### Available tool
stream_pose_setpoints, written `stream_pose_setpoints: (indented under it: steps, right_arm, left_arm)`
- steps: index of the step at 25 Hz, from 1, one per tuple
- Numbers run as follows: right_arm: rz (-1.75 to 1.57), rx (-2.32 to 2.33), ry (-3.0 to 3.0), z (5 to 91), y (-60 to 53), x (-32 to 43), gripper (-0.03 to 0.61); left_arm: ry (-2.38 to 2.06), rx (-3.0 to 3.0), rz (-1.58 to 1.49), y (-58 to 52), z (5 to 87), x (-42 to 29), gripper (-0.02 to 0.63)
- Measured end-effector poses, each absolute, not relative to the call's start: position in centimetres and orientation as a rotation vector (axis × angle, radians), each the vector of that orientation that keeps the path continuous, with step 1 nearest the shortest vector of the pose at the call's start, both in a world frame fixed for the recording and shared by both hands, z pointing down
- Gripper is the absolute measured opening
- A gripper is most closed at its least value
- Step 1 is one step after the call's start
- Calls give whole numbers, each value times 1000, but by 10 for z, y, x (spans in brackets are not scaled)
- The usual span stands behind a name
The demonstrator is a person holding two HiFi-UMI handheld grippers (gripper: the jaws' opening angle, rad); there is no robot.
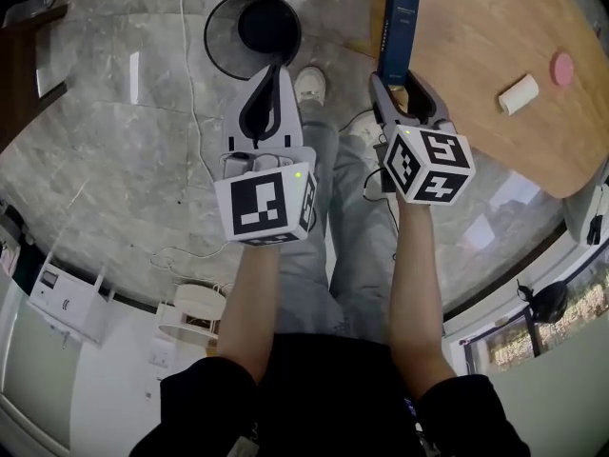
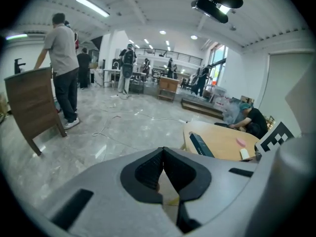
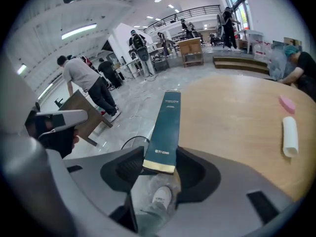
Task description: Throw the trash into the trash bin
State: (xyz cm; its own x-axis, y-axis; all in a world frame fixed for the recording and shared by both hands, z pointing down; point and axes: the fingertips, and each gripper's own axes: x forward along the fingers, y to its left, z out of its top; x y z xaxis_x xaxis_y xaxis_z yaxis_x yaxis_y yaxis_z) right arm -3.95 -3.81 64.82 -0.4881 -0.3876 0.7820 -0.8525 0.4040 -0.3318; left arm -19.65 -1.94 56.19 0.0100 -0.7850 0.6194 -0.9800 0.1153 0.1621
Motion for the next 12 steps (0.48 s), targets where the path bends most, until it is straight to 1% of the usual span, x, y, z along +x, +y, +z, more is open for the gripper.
stream_pose_setpoints:
  steps: [6, 12]
  right_arm:
    - [927, 768, -2080, 668, -7, -131, 202]
    - [902, 561, -2045, 679, 2, -160, 202]
  left_arm:
    - [-1919, 1533, 401, 23, 580, -270, 2]
    - [-1985, 1412, 356, 37, 570, -279, 2]
